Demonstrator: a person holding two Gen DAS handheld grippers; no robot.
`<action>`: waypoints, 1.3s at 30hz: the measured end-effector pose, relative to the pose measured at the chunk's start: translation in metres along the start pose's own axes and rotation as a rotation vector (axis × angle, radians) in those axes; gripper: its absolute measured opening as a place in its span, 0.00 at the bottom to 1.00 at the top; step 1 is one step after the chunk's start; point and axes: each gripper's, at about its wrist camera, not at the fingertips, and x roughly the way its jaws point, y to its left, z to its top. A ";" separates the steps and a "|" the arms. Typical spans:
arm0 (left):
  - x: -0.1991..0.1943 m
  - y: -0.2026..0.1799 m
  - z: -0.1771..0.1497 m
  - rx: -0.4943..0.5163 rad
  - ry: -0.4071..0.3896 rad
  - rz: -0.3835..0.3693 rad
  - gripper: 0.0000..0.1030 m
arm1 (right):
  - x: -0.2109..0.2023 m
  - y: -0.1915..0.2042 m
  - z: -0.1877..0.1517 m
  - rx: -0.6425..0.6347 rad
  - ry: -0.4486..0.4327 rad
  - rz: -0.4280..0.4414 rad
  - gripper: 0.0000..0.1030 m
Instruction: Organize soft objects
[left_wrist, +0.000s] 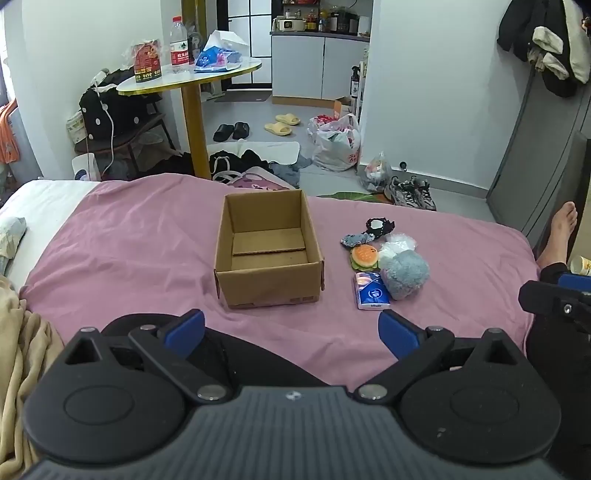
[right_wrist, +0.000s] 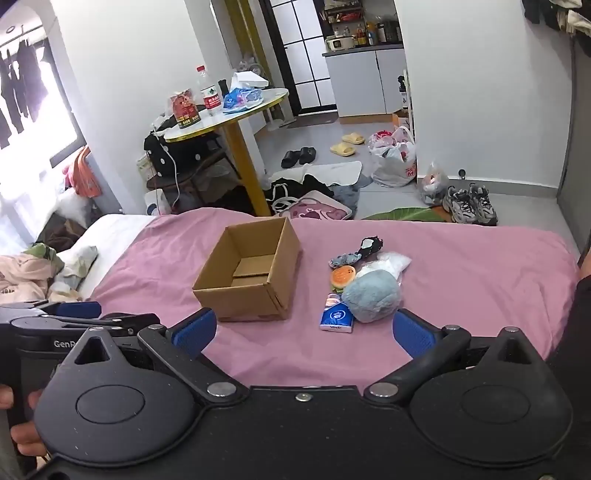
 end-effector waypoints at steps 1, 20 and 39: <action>-0.004 -0.003 -0.002 0.002 -0.005 0.001 0.97 | -0.001 0.000 -0.001 0.005 0.001 -0.007 1.00; -0.009 -0.009 -0.004 0.019 0.010 -0.011 0.97 | -0.006 -0.009 -0.011 0.042 0.000 0.011 1.00; -0.012 -0.011 -0.005 0.022 0.002 -0.004 0.97 | -0.004 -0.011 -0.013 0.040 -0.003 0.009 1.00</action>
